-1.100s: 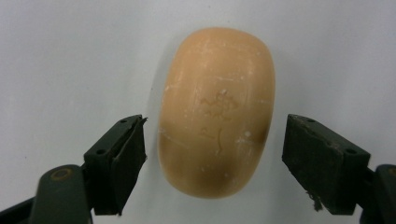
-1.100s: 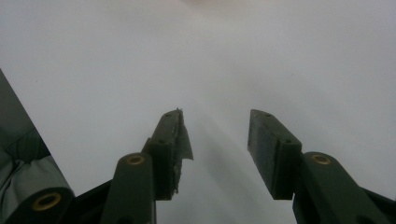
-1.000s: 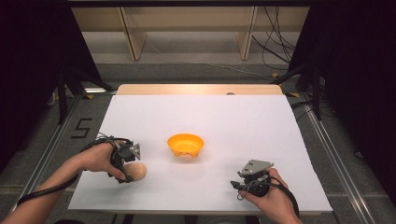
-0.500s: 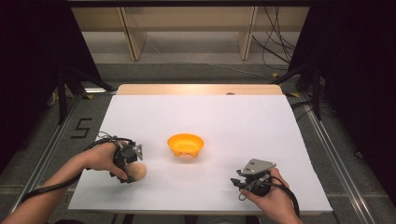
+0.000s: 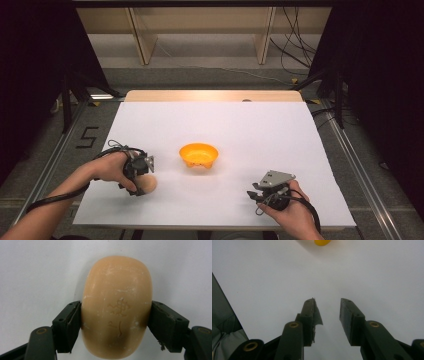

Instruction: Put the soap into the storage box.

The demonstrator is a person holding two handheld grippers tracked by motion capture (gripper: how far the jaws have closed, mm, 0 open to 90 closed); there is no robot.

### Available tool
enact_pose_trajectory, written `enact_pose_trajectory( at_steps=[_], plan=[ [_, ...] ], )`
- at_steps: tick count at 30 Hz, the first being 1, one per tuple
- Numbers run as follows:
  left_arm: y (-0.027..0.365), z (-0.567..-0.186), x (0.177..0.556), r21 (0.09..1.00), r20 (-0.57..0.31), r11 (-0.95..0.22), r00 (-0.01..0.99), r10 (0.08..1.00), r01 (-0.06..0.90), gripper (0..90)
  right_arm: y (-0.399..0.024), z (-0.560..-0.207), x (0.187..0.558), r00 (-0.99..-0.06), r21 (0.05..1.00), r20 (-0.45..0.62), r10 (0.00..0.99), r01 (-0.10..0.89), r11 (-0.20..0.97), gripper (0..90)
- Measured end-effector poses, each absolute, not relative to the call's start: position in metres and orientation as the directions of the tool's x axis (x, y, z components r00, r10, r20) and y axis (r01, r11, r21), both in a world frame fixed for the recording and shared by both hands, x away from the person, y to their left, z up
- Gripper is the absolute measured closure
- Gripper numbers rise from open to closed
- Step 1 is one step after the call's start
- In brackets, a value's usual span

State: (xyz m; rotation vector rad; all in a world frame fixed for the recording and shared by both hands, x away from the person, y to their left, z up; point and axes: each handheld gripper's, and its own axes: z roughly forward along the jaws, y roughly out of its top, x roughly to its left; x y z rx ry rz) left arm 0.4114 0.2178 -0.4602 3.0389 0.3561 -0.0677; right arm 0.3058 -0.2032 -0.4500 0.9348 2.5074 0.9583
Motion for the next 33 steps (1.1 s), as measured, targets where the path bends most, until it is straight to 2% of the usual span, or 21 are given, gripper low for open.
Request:
enact_pose_trajectory(
  at_steps=[13, 18, 33],
  plan=[
    [0.2141, -0.4641, 0.4117, 0.048, -0.06, -0.977, 0.977, 0.203, 0.206, 31.3, -0.2035, -0.4504, 0.3066, -0.752, 0.672, -0.048, 0.657, 0.462, 0.578, 64.9],
    [0.2117, -0.4637, 0.4097, 0.016, -0.062, -0.986, 0.984, 0.168, 0.169, 31.8, -0.2035, -0.4506, 0.3064, -0.751, 0.675, -0.045, 0.659, 0.464, 0.574, 64.2],
    [0.2141, -0.4606, 0.408, 0.03, -0.059, -0.984, 0.983, 0.175, 0.177, 32.0, -0.2031, -0.4513, 0.307, -0.754, 0.671, -0.041, 0.656, 0.465, 0.577, 63.0]
  ],
)
